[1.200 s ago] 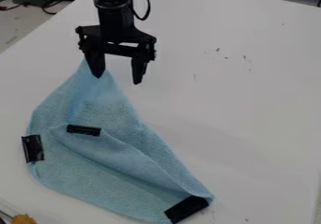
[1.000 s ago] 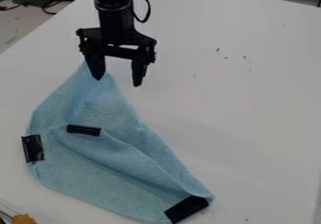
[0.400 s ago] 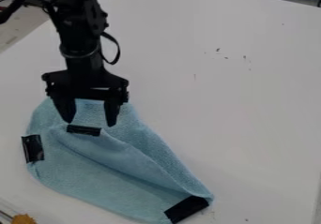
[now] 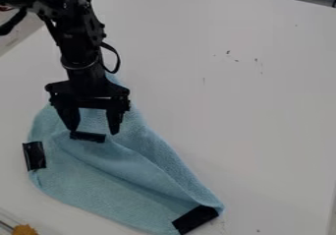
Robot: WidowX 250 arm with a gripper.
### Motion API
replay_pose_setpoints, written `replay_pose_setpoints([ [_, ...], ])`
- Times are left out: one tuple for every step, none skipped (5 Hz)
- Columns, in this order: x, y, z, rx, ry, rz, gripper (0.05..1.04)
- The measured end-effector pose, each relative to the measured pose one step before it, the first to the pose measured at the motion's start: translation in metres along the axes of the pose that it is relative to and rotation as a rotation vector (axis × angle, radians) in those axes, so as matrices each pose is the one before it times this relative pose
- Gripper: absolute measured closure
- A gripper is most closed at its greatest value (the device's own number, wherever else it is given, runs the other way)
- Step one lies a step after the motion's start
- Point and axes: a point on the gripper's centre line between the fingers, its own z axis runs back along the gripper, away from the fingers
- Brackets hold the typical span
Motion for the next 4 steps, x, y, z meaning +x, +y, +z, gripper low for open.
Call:
replay_pose_setpoints([
  [0.00352, 0.01131, -0.00696, 0.0029, 0.0319, -0.0006, 0.084],
  [-0.00543, 0.0043, -0.00775, -0.014, 0.0496, -0.0064, 0.084],
  [-0.00687, 0.00542, 0.00011, -0.0205, 0.0374, -0.0153, 0.084],
  [-0.013, 0.00058, 0.00215, -0.0055, 0.0257, 0.0035, 0.084],
])
